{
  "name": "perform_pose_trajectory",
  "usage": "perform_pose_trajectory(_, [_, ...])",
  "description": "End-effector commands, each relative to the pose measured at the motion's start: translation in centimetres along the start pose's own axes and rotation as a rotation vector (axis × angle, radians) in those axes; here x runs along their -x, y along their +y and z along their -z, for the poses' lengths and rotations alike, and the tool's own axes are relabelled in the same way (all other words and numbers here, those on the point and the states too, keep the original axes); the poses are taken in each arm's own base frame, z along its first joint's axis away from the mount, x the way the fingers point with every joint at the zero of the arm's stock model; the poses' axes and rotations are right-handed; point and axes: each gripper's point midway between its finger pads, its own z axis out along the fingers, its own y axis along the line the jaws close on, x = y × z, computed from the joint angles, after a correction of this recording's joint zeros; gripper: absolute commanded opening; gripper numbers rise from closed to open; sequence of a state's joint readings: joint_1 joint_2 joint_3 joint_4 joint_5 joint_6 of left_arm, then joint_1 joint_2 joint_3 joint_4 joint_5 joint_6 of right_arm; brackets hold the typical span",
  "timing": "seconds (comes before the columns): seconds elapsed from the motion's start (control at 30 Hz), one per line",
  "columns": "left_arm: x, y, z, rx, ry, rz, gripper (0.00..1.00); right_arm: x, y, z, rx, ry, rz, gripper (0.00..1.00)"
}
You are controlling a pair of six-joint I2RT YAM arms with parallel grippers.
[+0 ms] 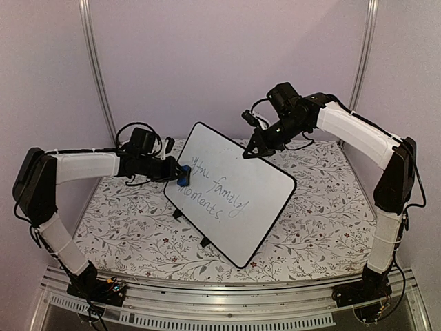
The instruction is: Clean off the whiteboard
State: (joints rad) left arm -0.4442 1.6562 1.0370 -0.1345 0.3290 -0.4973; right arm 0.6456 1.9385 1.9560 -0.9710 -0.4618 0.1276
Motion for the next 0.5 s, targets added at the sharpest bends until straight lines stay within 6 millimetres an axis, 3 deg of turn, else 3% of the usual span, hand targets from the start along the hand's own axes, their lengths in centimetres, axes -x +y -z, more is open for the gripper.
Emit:
perform_pose_trajectory(0.0, [3.0, -2.4, -1.0, -0.031, -0.027, -0.084, 0.0, -1.6, 0.2, -0.8, -0.037, 0.057, 0.105, 0.0])
perform_pose_trajectory(0.23, [4.8, -3.3, -1.5, -0.039, -0.033, -0.105, 0.0, -1.5, 0.2, -0.8, -0.037, 0.055, 0.107, 0.0])
perform_pose_trajectory(0.33, [3.6, -3.0, -1.4, -0.036, -0.011, -0.096, 0.0, -1.5, 0.2, -1.0, -0.035, 0.059, 0.105, 0.0])
perform_pose_trajectory(0.47, [0.2, -1.4, -1.1, -0.005, 0.034, -0.069, 0.0, -1.6, 0.2, -1.0, -0.036, 0.059, 0.105, 0.0])
